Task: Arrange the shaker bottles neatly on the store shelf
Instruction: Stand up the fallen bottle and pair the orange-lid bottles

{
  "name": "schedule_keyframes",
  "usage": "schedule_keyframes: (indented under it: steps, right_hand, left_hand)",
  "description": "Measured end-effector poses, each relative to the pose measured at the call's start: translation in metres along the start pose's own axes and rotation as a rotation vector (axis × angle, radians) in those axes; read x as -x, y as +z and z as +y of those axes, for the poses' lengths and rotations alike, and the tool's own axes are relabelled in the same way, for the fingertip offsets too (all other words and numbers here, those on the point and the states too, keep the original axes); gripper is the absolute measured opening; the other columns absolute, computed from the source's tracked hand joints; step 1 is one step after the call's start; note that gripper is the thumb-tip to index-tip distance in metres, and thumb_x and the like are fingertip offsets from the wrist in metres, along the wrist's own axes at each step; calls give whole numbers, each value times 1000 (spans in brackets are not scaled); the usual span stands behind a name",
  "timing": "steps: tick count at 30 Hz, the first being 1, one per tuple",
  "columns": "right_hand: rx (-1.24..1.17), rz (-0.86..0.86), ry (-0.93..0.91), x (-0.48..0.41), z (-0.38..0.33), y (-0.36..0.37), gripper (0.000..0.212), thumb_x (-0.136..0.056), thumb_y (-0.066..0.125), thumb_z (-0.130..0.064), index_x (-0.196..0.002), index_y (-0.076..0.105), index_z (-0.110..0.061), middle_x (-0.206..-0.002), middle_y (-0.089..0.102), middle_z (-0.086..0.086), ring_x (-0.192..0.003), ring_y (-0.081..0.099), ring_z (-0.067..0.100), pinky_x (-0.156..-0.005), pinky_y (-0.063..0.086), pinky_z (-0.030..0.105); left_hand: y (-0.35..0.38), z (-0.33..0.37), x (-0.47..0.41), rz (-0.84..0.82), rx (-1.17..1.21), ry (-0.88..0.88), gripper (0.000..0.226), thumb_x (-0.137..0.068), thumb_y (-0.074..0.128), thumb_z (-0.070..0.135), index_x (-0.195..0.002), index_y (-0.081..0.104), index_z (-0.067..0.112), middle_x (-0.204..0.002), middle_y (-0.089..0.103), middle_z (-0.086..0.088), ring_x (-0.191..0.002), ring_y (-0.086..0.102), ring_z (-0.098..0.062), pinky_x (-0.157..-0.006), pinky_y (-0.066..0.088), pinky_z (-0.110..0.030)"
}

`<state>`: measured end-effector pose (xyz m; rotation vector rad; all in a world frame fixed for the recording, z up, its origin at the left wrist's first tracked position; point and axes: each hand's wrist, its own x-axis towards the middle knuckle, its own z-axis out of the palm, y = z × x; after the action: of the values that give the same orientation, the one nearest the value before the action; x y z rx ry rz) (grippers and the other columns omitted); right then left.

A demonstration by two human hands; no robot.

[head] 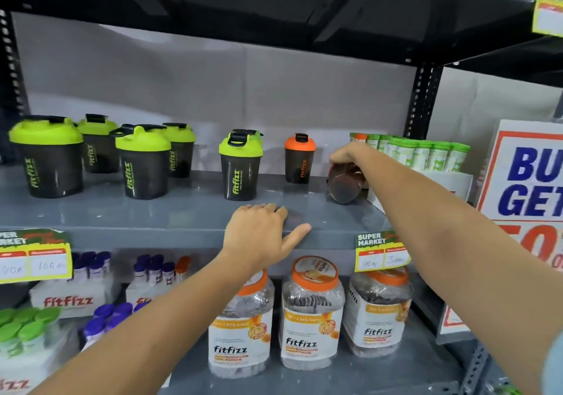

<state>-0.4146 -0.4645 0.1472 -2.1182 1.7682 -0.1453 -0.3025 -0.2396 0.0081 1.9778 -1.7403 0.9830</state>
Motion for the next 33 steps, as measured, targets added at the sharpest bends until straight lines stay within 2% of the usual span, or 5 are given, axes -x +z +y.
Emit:
schedule_keyframes:
  steps: [10, 14, 19, 28, 33]
  right_hand:
    - [-119, 102, -101, -2, 0, 9, 35, -73, 71, -32, -87, 55, -4, -81, 60, 16, -67, 59, 30, -54, 49, 34]
    - [-138, 459, -293, 8, -9, 15, 62, -61, 79, -38, -108, 54, -8, -100, 60, 12, -95, 60, 30, -68, 50, 34]
    - [-413, 704, -479, 18, -17, 33, 62, -65, 76, -29, -113, 41, -8, -104, 54, 15, -94, 54, 30, -68, 47, 36]
    - [-390, 861, -614, 24, -9, 68, 97, -63, 84, -39, -138, 27, -16, -128, 46, 15, -112, 49, 35, -87, 45, 42]
    - [-276, 897, -512, 34, -9, 70, 102, -59, 83, -55, -138, 31, -17, -125, 44, 16, -113, 44, 35, -81, 48, 42]
  left_hand:
    - [-3, 1, 2, -19, 11, -2, 75, -87, 8, 70, -105, 63, 22, -97, 68, 2, -86, 62, -19, -71, 42, -33]
    - [-2, 1, 2, -3, -1, -3, 77, -87, 7, 70, -106, 64, 22, -97, 68, 2, -85, 63, -20, -69, 41, -32]
    - [-2, 1, 2, 3, 2, -7, 80, -85, 4, 70, -104, 64, 22, -97, 69, 2, -84, 63, -20, -67, 42, -33]
    - [1, 1, 1, -10, 28, -16, 80, -85, 5, 71, -108, 63, 21, -101, 68, 0, -90, 62, -22, -73, 44, -36]
    - [0, 1, 2, 1, 33, -14, 80, -85, 5, 70, -105, 64, 20, -100, 68, 0, -89, 62, -21, -69, 42, -34]
